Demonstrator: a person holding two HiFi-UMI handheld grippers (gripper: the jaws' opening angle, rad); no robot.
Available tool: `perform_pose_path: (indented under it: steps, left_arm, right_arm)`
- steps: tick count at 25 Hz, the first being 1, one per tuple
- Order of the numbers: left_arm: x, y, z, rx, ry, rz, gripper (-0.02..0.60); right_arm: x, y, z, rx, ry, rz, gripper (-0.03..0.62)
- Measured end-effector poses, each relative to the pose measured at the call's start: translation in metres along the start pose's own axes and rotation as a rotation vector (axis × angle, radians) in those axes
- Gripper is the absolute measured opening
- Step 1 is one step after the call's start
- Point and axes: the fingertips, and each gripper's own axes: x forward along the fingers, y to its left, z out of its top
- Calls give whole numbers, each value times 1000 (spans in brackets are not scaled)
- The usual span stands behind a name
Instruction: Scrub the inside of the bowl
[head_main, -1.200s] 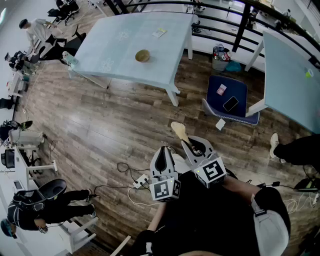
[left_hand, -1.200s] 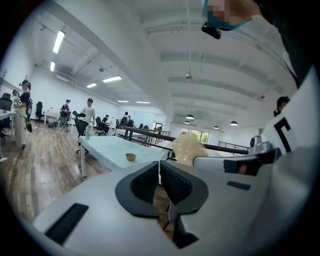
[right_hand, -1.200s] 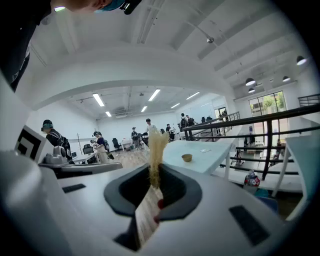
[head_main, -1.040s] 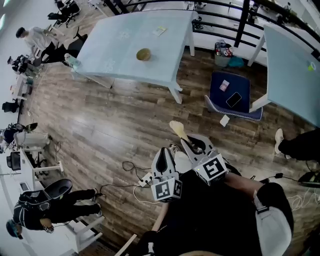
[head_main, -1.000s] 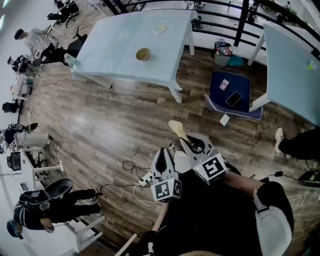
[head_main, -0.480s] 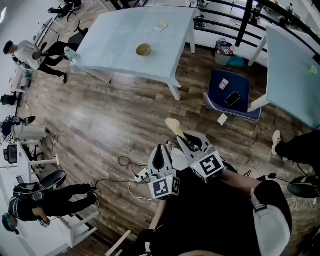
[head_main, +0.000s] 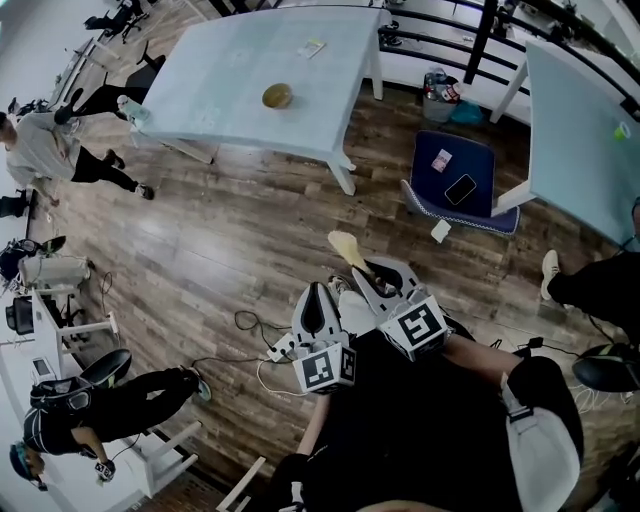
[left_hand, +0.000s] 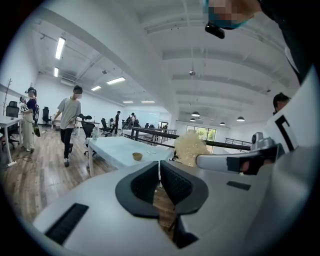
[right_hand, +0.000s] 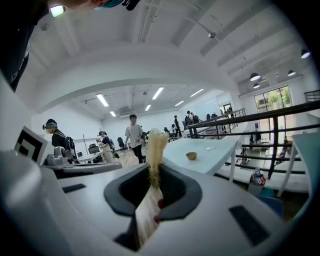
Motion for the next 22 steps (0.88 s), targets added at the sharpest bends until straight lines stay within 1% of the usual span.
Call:
perform_pose_path:
  steps: [6, 9, 12, 17, 22]
  left_arm:
    - [15, 1, -3, -13, -4, -11, 21]
    - [22, -4, -5, -15, 10, -43, 21]
    - [33, 0, -4, -19, 14, -70, 21]
    - [59, 40, 11, -23, 0, -48, 21]
    - [92, 81, 23, -44, 11, -65, 21]
  right_arm:
    - [1, -13, -5, 6, 10, -40, 51]
    - [11, -20, 0, 14, 7, -72, 51]
    - [26, -23, 8, 2, 0, -83, 51]
    - [59, -17, 8, 0, 17, -87, 51]
    - [111, -12, 19, -16, 32, -106, 51]
